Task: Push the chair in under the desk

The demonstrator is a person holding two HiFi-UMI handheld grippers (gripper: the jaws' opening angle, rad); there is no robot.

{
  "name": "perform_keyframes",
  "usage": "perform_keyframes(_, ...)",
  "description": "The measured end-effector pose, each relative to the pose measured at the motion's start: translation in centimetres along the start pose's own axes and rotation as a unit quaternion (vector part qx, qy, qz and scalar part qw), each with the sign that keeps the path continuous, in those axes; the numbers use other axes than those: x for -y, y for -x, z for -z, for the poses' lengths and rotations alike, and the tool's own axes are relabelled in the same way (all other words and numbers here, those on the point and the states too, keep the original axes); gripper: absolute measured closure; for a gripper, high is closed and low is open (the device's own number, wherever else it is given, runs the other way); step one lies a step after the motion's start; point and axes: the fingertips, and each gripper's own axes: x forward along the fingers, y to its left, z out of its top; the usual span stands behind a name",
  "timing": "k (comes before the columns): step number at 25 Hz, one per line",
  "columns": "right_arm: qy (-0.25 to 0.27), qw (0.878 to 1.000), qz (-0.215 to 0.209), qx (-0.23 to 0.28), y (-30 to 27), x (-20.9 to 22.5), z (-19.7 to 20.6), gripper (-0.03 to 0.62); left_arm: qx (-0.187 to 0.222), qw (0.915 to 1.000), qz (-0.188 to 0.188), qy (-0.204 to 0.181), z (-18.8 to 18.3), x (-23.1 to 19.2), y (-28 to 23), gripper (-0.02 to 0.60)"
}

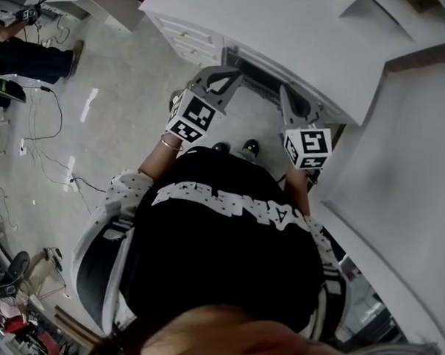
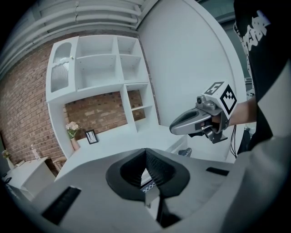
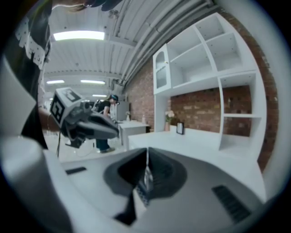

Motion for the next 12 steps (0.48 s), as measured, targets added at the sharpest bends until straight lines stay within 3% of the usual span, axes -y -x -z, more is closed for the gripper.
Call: perform_keyframes(12,0.013,1.0,0.007,-0.005,0.45,-0.38,-0.19,0.563,0.015,0.9998,0.001,0.011,-0.14,0.11,0.22,0.547)
